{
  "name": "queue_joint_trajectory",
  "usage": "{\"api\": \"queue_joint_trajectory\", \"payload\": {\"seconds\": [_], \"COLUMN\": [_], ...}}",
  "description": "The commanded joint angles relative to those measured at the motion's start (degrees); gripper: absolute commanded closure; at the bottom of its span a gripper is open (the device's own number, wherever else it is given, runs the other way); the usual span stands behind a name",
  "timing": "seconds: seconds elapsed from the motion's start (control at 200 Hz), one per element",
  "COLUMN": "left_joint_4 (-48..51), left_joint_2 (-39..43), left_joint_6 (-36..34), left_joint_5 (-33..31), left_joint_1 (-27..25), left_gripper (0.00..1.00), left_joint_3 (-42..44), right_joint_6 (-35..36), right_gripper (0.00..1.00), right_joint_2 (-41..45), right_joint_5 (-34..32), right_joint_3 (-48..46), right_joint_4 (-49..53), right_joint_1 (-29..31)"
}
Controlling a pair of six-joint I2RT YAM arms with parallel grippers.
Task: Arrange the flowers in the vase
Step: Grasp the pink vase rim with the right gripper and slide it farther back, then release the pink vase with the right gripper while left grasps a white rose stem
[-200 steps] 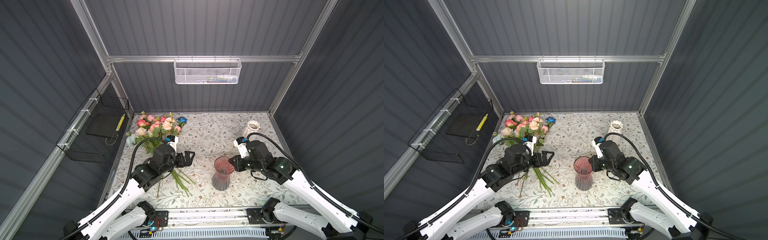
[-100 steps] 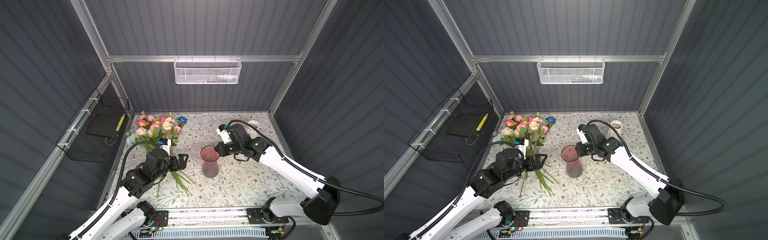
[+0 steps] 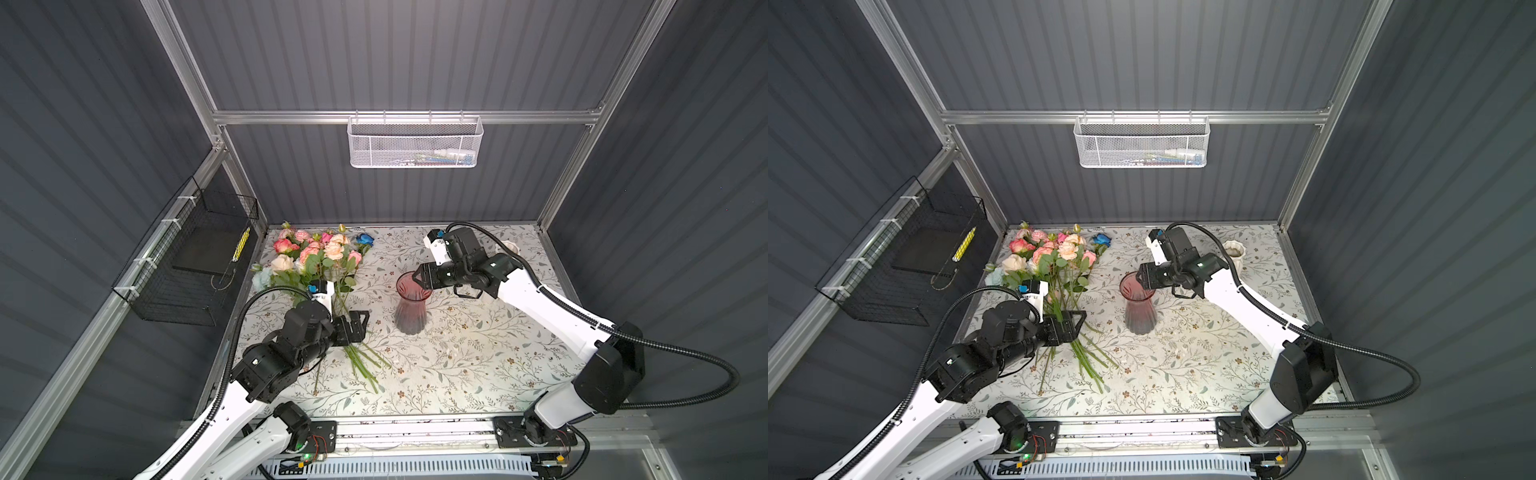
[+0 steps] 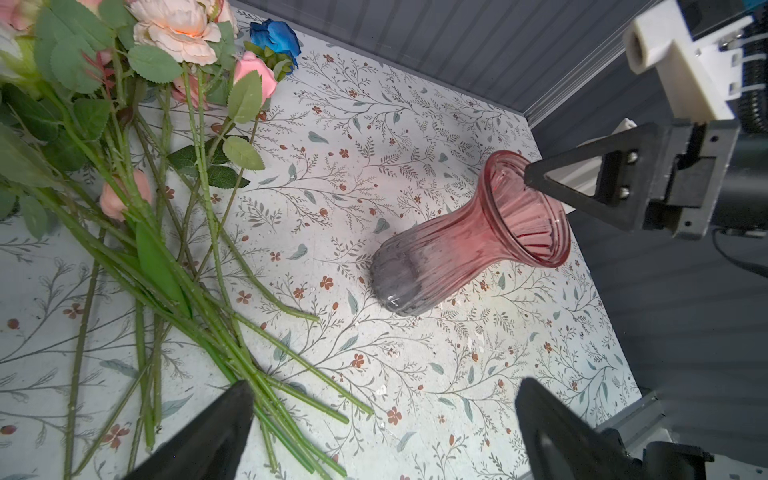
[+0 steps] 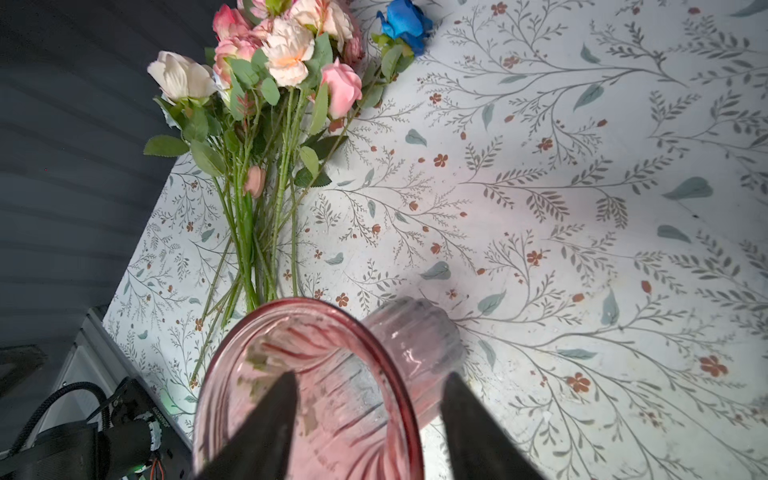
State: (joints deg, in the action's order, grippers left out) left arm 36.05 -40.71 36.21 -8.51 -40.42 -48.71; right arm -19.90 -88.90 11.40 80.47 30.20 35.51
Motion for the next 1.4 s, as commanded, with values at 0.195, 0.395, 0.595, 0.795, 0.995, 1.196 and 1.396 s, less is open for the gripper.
{"api": "queue_joint_trajectory", "payload": {"seconds": [0.195, 0.395, 0.595, 0.795, 0.995, 1.196, 1.396], "left_joint_4": [3.67, 1.34, -9.52, -18.34, -23.54, -24.66, -25.75], "left_joint_2": [-0.87, -7.11, -15.19, -25.70, -33.89, -38.32, -39.62], "left_joint_6": [-1.75, -2.38, -3.68, -3.89, -5.12, -5.57, -5.87], "left_joint_5": [-10.05, -19.30, -8.28, -5.48, -4.23, -4.13, -3.82], "left_joint_1": [0.10, 0.29, 13.68, 18.44, 21.15, 22.23, 22.41], "left_gripper": [0.00, 0.23, 0.55, 0.60, 0.58, 0.67, 0.80], "left_joint_3": [-2.35, 0.14, 7.01, 8.54, 7.45, 7.27, 7.82], "right_joint_6": [-0.25, -3.61, -5.03, -6.46, -6.20, -5.59, -5.58], "right_gripper": [0.01, 0.01, 0.05, 0.06, 0.05, 0.05, 0.05], "right_joint_2": [12.30, 23.81, 31.77, 37.16, 39.44, 40.55, 40.74], "right_joint_5": [-6.47, -3.11, -1.16, -1.17, -1.83, -2.68, -2.87], "right_joint_3": [-4.67, -15.73, -22.46, -27.08, -28.30, -28.45, -28.44], "right_joint_4": [-5.70, -13.26, -13.85, -14.53, -13.09, -12.04, -11.87], "right_joint_1": [-0.02, -1.20, -1.33, -1.46, -1.70, -2.34, -2.92]}}
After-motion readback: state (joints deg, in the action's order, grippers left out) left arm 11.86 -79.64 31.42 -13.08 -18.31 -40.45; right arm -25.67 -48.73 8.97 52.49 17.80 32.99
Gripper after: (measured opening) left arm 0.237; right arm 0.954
